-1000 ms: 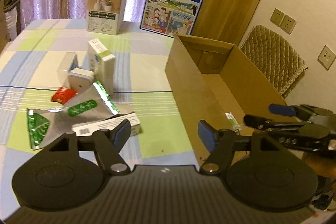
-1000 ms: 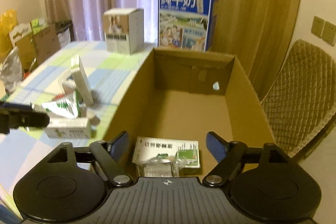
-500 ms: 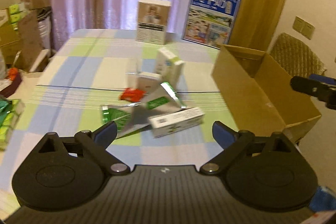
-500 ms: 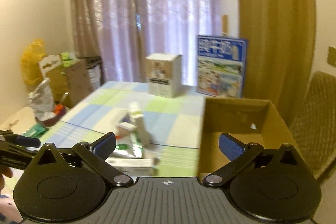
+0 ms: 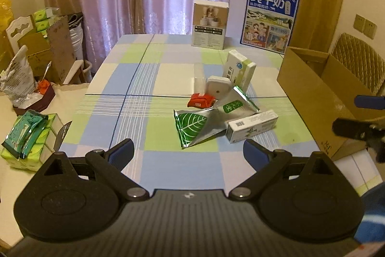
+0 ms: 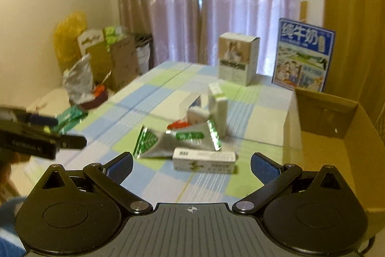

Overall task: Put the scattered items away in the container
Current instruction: 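Move both tools back toward the remaining items on the table, then grasp the silver tea bag with left tool while right tool grasps white box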

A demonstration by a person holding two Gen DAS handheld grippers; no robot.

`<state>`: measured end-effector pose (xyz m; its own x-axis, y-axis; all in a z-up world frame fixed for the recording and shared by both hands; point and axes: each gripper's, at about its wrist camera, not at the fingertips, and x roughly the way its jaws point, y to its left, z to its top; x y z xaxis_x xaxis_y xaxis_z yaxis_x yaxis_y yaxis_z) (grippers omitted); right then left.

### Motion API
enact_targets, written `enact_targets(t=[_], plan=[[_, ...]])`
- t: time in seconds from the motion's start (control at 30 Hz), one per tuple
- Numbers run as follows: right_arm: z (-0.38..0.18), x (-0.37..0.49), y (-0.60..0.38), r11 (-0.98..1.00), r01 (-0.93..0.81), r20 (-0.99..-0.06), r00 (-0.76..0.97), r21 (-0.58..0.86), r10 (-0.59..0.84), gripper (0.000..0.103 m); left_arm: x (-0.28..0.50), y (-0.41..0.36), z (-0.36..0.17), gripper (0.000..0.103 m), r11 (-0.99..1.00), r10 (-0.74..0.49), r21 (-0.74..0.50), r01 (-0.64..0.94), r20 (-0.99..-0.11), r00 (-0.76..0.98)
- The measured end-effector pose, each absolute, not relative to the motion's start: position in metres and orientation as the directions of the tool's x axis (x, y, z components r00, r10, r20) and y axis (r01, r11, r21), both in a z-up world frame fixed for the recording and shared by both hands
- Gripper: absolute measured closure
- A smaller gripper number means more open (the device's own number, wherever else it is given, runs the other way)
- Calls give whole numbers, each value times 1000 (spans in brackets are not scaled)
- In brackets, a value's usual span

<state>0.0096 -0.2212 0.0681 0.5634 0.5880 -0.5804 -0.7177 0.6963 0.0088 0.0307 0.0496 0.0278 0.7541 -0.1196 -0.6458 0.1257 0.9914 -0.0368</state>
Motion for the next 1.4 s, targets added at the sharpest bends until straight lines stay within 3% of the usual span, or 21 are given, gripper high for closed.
enact_targets(t=[0.37, 0.7, 0.8, 0.93, 1.1, 1.3, 1.4], plan=[[31, 31, -206, 550, -815, -674, 511, -183, 534, 2, 62, 51, 1, 8, 966, -191, -3, 260, -689, 700], [21, 71, -170, 269, -883, -737, 470, -386, 485, 3, 107, 30, -22, 8, 842, -219, 197, 501, -725, 653], [14, 83, -154, 118, -892, -773, 440, -437, 457, 13, 123, 26, -28, 8, 792, -230, 243, 560, -731, 643], [-2, 101, -137, -17, -904, -825, 382, -427, 417, 25, 144, 18, -39, 9, 712, -246, 296, 636, -744, 621], [-23, 118, -122, -109, -915, -867, 322, -388, 380, 26, 171, 9, -54, 13, 638, -274, 309, 705, -765, 582], [-44, 140, -113, -181, -922, -903, 269, -342, 335, 30, 206, 0, -70, 16, 550, -319, 258, 794, -814, 485], [-51, 153, -110, -185, -932, -914, 241, -312, 326, 39, 221, -3, -75, 16, 516, -356, 202, 833, -834, 423]])
